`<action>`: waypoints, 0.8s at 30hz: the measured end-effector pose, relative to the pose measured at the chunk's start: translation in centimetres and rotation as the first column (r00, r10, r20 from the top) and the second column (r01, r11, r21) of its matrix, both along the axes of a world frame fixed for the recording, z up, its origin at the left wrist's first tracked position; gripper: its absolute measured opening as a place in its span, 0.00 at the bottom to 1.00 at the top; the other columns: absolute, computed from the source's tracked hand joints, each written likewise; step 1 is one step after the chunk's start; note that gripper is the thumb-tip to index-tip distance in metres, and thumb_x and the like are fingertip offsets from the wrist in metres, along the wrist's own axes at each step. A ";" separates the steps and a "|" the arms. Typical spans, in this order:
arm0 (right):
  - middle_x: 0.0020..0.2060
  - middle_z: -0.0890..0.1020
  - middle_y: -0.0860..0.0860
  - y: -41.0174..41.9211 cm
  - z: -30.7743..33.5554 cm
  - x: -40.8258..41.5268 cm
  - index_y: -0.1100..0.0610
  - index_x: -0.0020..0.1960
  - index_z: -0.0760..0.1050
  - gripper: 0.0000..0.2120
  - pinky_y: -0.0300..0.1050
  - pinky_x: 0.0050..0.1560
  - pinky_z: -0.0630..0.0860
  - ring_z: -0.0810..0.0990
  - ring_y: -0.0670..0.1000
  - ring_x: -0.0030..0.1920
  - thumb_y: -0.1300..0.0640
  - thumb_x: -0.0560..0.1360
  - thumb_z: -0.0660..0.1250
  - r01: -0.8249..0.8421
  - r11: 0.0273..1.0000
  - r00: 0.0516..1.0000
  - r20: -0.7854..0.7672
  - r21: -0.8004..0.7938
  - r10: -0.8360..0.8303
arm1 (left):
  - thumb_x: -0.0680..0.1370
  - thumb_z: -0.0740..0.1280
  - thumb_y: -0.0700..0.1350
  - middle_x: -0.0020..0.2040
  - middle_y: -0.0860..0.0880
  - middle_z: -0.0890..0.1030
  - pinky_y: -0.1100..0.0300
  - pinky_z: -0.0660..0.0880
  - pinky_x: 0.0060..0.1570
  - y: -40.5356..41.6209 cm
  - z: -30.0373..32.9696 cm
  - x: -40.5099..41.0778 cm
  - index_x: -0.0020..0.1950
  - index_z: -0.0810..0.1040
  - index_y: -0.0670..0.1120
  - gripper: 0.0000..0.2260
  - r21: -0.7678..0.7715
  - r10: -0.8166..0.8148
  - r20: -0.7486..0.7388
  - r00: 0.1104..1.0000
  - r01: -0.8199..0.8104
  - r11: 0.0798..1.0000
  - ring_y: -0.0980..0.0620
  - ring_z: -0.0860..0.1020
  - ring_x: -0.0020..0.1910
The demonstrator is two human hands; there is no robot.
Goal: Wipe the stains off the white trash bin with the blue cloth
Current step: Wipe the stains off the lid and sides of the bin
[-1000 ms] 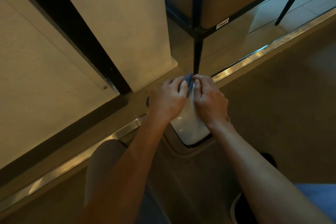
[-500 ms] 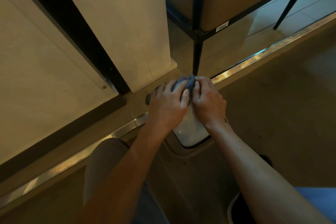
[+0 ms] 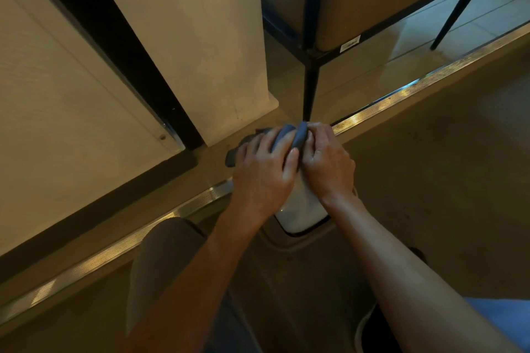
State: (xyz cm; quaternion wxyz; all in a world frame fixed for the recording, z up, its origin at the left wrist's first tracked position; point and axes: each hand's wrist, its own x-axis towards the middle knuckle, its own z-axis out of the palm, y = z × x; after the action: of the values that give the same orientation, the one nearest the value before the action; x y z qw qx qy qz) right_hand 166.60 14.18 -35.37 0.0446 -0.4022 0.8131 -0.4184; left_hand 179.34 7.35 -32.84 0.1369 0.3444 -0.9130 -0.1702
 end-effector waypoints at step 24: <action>0.57 0.77 0.40 -0.3 0.1 0.1 0.45 0.61 0.73 0.12 0.31 0.41 0.64 0.74 0.38 0.49 0.51 0.82 0.54 0.017 1.000 1.000 0.019 -0.003 -0.017 | 0.83 0.49 0.58 0.68 0.50 0.76 0.42 0.71 0.66 -1.5 0.2 -1.3 0.74 0.68 0.57 0.21 0.216 0.193 0.020 0.981 -0.192 0.957 0.48 0.74 0.64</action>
State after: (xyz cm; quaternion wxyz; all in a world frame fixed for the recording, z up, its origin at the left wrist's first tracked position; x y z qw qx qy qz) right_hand 166.71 13.88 -35.28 0.0482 -0.3911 0.8154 -0.4241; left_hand 178.02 5.88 -32.65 0.1151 0.4444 -0.8510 -0.2550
